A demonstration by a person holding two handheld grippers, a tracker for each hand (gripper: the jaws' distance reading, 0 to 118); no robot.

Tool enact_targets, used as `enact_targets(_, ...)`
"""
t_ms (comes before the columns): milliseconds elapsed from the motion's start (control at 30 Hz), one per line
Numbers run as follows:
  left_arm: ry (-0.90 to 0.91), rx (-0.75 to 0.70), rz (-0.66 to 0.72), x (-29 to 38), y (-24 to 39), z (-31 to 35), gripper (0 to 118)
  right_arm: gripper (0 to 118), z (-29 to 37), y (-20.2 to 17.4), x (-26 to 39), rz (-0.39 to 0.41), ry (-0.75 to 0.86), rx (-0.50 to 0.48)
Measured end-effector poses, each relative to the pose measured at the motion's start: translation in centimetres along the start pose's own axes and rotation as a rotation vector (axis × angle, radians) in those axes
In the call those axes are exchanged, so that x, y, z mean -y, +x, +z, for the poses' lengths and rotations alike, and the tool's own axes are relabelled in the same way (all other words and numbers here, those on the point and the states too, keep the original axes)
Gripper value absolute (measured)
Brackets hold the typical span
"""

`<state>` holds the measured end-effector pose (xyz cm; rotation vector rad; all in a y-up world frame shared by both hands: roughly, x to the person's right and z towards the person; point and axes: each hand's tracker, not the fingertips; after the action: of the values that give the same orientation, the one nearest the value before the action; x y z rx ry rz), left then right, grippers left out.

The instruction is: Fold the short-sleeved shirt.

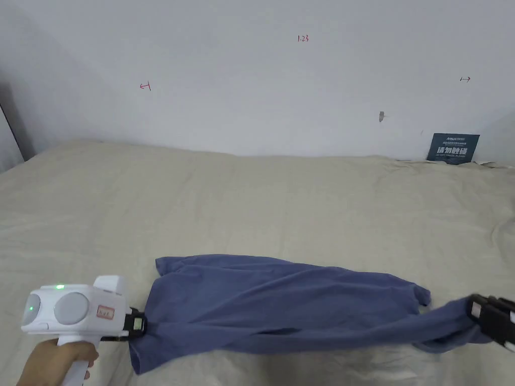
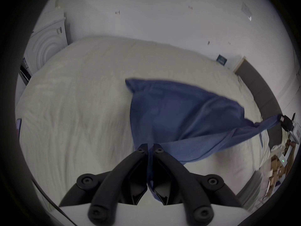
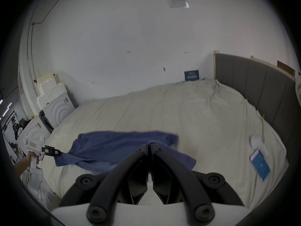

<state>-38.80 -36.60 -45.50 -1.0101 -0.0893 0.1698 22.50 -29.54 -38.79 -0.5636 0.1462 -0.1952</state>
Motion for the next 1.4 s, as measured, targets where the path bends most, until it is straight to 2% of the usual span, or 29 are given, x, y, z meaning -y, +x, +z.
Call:
enact_targets(267,-0.13,-0.025,-0.089,5.5,-2.0,0.1,0,1,4.2,0.4,8.8,-0.003,-0.162,0.05)
enact_targets(567,-0.179,-0.029,-0.077,8.2,-2.6,1.0,0,1,6.7,1.5,14.8,-0.062,-0.275,0.098)
enact_targets(1033,-0.211,-0.07,-0.043,11.2,-2.2,-1.1,2,1,0.6,0.7,17.9,-0.059,-0.516,0.226)
enact_targets(1133,-0.187,-0.08,-0.029,11.5,-2.2,-0.7,17,1,0.2,0.4,18.1,-0.058,-0.533,0.234)
enact_targets(1200,-0.172,-0.104,-0.016,11.7,-2.1,-0.5,46,3,0.4,0.4,17.9,-0.049,-0.53,0.242)
enact_targets(1267,-0.157,-0.144,-0.022,11.8,-2.0,-0.1,81,8,0.7,0.2,17.6,-0.049,-0.528,0.233)
enact_targets(1300,-0.154,-0.147,-0.023,11.9,-2.0,0.1,99,15,0.8,0.7,17.6,-0.05,-0.524,0.229)
enact_targets(1333,-0.153,-0.149,-0.021,12.0,-2.0,0.4,105,26,1.0,0.5,17.4,-0.048,-0.515,0.226)
enact_targets(1367,-0.138,-0.15,-0.013,12.0,-2.0,0.8,107,47,1.3,0.3,17.2,-0.04,-0.503,0.227)
enact_targets(1400,-0.119,-0.147,-0.003,12.0,-1.9,1.2,107,62,1.5,0.2,16.9,-0.033,-0.493,0.225)
